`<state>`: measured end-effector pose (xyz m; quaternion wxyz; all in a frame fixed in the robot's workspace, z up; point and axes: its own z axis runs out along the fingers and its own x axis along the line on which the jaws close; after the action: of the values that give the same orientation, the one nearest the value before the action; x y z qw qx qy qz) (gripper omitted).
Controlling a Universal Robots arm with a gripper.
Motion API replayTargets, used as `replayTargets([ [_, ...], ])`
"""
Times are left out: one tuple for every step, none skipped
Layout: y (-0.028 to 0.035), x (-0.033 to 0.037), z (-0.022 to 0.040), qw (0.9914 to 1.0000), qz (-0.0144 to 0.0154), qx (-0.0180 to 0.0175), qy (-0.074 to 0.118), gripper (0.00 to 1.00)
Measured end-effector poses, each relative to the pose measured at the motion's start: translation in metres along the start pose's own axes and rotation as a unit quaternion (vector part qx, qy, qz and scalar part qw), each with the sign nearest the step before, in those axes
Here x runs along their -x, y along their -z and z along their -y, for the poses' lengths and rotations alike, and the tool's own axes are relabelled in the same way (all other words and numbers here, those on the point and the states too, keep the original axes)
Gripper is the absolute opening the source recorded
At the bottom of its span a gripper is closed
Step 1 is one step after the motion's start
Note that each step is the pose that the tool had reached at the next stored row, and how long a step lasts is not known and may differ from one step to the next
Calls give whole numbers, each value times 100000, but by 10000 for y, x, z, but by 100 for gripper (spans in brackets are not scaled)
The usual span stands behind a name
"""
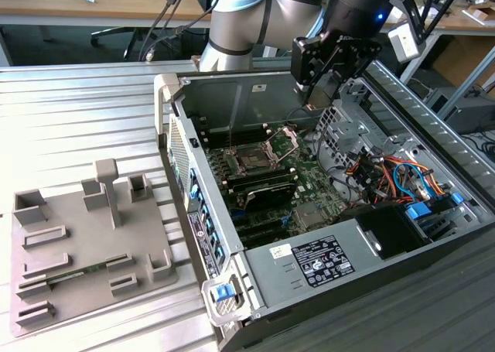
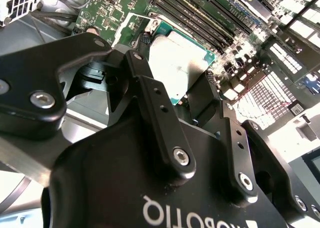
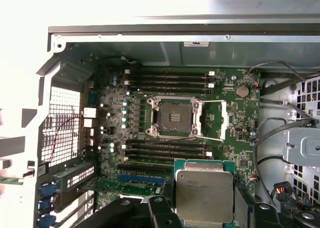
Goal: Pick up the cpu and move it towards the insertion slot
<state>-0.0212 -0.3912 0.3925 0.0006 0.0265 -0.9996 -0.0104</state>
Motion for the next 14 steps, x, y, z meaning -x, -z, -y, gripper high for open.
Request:
replayTargets([
  [-3, 0, -1, 100000, 2, 0, 1, 55],
  [-4, 0, -1, 100000, 2, 2, 1, 55],
  [-5, 0, -2, 100000, 3, -1, 1, 55],
  [-6, 0, -3, 100000, 0, 0, 1, 55],
  [-7, 0, -3, 100000, 2, -1, 0, 55],
  [-8, 0, -4, 100000, 2, 1, 2, 55],
  [-10, 0, -4, 100000, -1, -1, 0, 55],
  [-12, 0, -6, 100000, -1, -3, 3, 55],
  [-13, 0, -6, 100000, 1, 0, 0, 55],
  [-15, 1, -7, 100000, -2, 1, 2, 55],
  [-16, 1, -8, 100000, -1, 2, 2, 55],
  [-17, 1, -9, 100000, -2, -1, 0, 55],
  [-19, 1, -10, 100000, -2, 0, 1, 55],
  [-20, 1, -10, 100000, 2, 3, 4, 55],
])
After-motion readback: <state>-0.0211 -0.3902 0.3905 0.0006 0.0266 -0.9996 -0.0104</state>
